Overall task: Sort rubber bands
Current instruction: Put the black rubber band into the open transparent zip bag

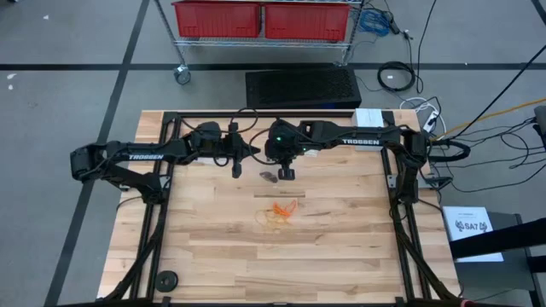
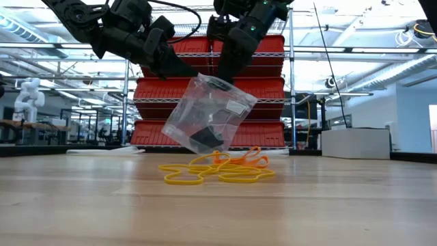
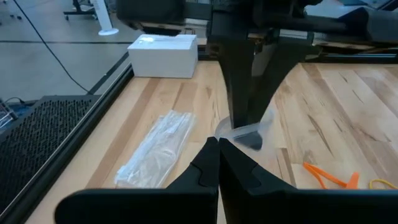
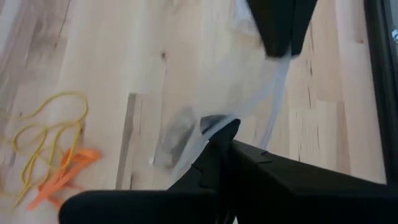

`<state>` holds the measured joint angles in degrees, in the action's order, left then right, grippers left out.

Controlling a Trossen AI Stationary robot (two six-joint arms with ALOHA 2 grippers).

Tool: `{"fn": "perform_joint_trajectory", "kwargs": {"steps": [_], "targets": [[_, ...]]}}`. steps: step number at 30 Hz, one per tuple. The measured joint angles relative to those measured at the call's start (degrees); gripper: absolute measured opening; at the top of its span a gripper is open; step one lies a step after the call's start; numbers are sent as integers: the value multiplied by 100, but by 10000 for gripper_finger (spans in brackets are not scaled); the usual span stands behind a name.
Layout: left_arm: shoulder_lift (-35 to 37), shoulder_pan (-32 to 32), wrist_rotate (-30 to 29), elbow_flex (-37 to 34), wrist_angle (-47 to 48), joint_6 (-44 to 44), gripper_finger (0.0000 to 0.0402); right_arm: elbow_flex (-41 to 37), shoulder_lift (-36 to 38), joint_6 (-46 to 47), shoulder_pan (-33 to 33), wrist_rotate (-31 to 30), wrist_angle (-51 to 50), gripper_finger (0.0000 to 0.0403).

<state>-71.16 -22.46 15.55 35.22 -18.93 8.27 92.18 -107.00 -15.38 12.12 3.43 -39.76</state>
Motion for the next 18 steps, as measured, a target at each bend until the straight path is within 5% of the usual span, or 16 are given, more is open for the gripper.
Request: {"fn": "perform_joint_trajectory", "kwargs": {"steps": [6, 18], "targets": [[0, 0, -2, 0, 3, -13, 3, 0, -228, 390, 113, -10, 396, 21], [0, -2, -4, 0, -5, 5, 3, 0, -76, 745, 94, -5, 474, 183]]}}
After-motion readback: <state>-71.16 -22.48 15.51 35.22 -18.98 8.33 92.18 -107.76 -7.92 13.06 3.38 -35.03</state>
